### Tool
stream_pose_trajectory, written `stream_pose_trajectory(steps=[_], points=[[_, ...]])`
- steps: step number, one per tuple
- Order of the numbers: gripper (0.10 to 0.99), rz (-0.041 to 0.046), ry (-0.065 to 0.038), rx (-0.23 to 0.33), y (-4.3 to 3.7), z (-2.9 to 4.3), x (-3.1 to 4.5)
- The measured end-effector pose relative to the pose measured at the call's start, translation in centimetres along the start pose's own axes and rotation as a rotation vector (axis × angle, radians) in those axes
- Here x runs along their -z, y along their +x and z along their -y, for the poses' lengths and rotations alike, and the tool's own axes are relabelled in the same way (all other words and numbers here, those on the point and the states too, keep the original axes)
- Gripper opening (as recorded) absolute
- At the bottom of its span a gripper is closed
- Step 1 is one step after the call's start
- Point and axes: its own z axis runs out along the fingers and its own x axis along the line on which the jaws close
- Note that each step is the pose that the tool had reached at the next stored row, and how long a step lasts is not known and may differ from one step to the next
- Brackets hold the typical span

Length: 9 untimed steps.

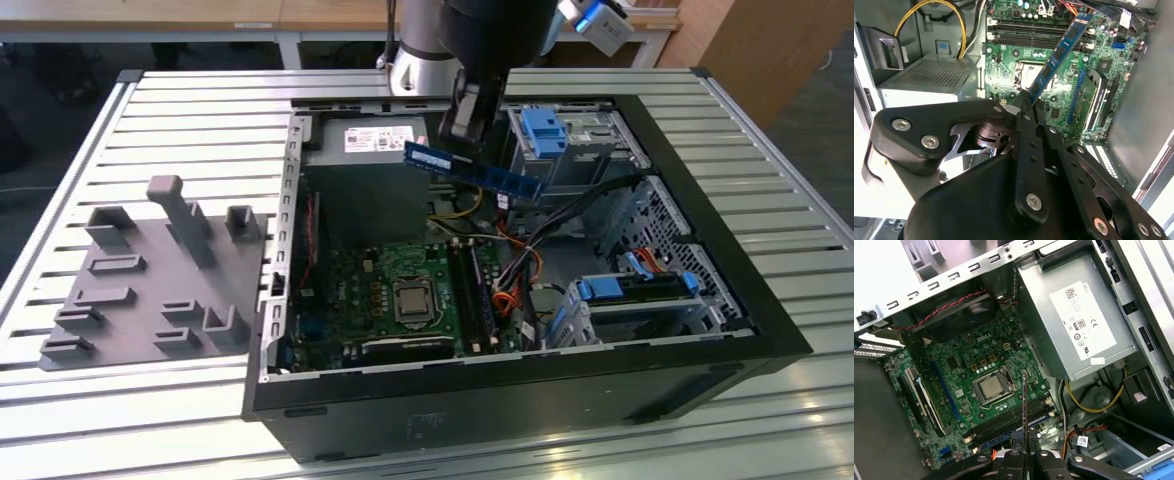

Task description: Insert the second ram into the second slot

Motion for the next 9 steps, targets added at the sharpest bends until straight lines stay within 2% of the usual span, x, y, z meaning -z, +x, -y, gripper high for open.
stream_pose_trajectory(steps=[9], points=[[0.137,0.0014,0.001,-0.04,0.0,0.0,-0.01]])
